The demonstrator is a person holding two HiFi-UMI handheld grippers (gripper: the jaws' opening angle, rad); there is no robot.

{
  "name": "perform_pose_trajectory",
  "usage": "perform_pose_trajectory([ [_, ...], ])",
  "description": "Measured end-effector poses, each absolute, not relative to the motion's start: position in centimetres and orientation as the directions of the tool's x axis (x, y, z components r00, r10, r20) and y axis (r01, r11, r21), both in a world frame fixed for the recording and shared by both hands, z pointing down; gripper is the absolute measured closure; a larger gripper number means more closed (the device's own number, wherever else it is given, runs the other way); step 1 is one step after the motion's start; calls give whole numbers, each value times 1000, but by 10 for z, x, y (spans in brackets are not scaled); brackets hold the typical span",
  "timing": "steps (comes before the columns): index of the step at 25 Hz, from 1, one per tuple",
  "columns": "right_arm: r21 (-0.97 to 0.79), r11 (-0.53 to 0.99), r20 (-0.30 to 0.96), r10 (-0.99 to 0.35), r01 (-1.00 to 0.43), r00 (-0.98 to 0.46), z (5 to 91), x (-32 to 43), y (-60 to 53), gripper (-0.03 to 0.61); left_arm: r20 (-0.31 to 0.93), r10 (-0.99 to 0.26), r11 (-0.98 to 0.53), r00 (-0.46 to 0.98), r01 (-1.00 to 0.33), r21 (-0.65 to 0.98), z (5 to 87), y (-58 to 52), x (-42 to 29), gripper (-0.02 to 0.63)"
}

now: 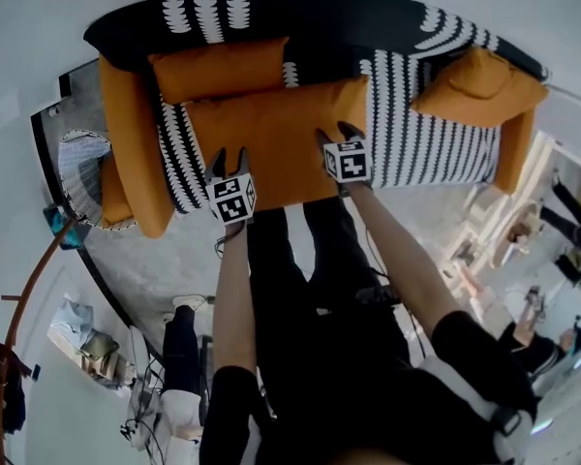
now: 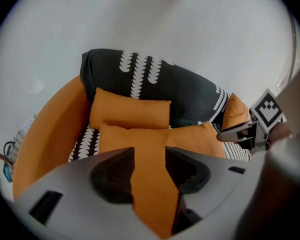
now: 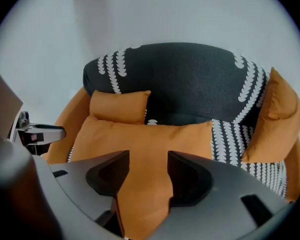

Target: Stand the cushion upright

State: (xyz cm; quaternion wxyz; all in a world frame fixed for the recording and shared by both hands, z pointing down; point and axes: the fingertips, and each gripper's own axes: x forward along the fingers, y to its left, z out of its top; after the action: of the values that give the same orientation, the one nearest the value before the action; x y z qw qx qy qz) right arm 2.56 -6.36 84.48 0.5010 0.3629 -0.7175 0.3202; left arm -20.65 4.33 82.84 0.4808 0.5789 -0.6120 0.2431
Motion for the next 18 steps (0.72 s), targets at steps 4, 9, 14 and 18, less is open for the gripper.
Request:
perform_pose_trajectory([
  [4,-99,518,960,-174,-849,-218,866,31,-57,356,892,-434,235,128,-939,250,856,51,-210,436],
  [9,-72,514,971,-158,-855,-177,882,41,-51,354,909,-390,253,147,-932,259,877,57,-206,417],
  [14,-41,513,979,-152,-858,-137,893,43,-49,354,930,-331,265,163,-929,257,901,67,-200,417],
  [18,-19,510,981,-156,-860,-114,899,44,-52,354,930,-337,271,148,-931,246,909,65,-201,417],
])
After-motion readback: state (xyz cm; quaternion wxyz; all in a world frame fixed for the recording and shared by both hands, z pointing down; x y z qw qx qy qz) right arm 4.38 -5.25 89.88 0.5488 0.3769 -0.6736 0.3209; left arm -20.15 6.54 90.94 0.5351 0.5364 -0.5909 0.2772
